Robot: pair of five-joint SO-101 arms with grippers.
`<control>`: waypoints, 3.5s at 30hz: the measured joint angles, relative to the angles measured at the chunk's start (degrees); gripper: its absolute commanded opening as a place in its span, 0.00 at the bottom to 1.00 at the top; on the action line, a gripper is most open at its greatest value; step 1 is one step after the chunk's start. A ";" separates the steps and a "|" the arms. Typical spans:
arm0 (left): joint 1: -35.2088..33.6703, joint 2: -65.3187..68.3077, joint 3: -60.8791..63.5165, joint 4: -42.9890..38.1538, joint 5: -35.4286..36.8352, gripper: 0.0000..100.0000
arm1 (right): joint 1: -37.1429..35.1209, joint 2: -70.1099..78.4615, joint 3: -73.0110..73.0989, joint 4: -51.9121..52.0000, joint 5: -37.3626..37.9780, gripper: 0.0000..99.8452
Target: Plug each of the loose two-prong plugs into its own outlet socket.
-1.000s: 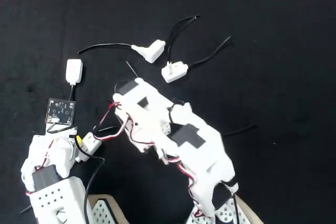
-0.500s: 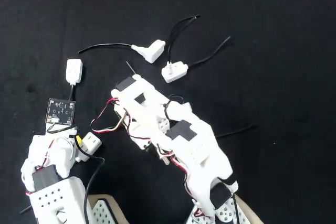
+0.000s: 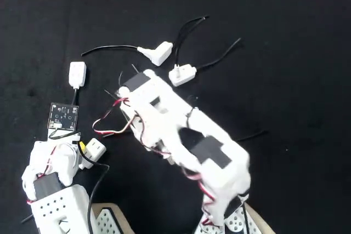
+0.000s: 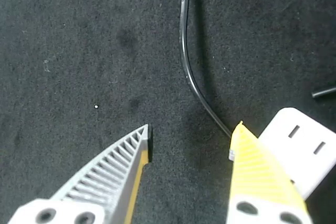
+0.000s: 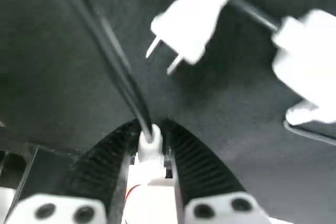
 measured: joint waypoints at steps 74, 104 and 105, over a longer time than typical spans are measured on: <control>32.26 -14.07 -12.75 10.20 15.91 0.25 | -9.41 -82.11 67.34 -69.10 -33.93 0.01; -11.16 -14.15 -10.11 8.88 7.38 0.25 | -13.80 -49.23 55.03 -69.54 -13.10 0.01; -11.43 -14.15 -9.14 8.44 7.38 0.25 | -14.77 -46.24 54.15 -70.15 -12.84 0.01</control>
